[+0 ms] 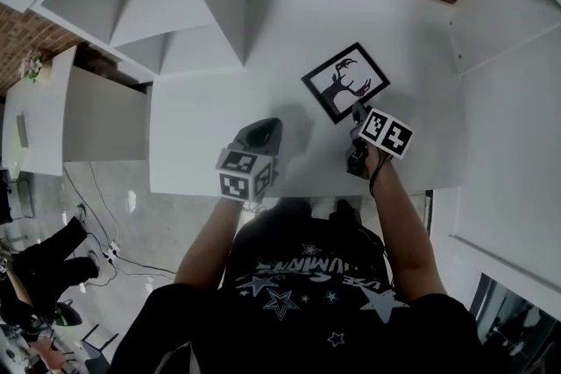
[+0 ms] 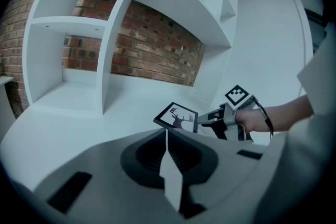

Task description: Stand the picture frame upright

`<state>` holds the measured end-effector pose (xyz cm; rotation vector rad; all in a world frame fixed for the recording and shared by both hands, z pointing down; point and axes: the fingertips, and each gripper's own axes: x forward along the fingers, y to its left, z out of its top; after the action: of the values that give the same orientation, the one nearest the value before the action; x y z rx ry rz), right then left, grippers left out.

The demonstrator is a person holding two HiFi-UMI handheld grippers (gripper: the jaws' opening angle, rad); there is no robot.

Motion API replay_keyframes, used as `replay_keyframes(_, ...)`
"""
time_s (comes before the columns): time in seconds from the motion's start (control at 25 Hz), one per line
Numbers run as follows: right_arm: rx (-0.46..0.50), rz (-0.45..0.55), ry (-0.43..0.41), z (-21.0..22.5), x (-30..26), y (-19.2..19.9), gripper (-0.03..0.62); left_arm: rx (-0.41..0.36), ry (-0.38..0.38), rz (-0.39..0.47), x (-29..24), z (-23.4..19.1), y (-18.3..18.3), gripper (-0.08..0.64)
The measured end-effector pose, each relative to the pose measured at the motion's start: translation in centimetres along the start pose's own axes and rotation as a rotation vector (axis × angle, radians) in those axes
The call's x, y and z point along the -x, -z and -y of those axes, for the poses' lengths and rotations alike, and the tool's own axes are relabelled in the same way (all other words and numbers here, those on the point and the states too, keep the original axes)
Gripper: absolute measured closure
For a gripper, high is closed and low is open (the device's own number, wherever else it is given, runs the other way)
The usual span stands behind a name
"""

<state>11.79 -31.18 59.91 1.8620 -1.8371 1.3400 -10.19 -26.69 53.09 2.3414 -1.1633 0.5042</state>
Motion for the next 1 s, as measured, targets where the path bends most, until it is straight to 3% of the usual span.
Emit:
replay_keyframes(0.16, -0.037, -0.004, 0.044, -0.1, -1.0, -0.1, 0.443, 0.008, 0.004, 0.000, -0.1, -0.8, -0.2, 0.538)
replay_keyframes(0.6, 0.047, -0.058, 0.206, 0.2, -1.9, 0.6, 0.428, 0.026, 0.029, -0.010, 0.0, -1.7, 0.6, 0.538)
replay_keyframes(1.0, 0.055, -0.045, 0.160, 0.4, -1.9, 0.4, 0.462, 0.025, 0.035, -0.023, -0.5, -2.2, 1.6, 0.538)
